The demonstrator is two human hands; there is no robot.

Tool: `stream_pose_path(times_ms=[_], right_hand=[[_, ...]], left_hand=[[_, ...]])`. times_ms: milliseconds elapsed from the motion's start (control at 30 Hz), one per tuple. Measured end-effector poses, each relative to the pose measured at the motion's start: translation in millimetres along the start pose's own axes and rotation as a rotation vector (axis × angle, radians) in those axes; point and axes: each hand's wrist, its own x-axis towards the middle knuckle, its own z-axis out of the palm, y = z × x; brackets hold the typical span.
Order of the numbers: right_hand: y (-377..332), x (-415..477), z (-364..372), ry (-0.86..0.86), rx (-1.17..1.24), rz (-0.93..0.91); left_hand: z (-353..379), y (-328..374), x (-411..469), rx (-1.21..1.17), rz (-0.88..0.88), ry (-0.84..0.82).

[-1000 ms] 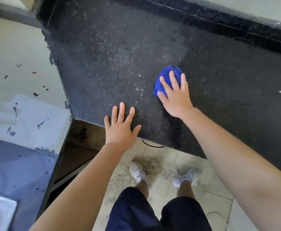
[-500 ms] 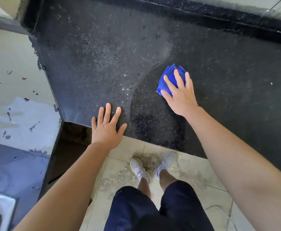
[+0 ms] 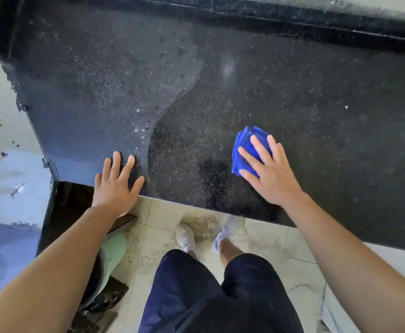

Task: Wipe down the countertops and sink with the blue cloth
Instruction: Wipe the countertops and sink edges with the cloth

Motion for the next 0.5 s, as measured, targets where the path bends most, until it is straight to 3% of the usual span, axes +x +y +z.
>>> stream_pose_path(times_ms=[133, 233, 367, 500], right_hand=[[59, -11, -15, -0.021, 0.104, 0.482], [45, -34, 4, -0.022, 0.105, 0.682], [-13, -64, 31, -0.036, 0.113, 0.791], [-111, -71, 38, 0.032, 0.129, 0.718]], left_hand=[[-2, -2, 0, 0.009, 0.002, -0.02], [-2, -2, 0, -0.002, 0.011, -0.019], [0, -3, 0, 0.006, 0.033, -0.009], [-8, -12, -1, 0.036, 0.109, -0.025]])
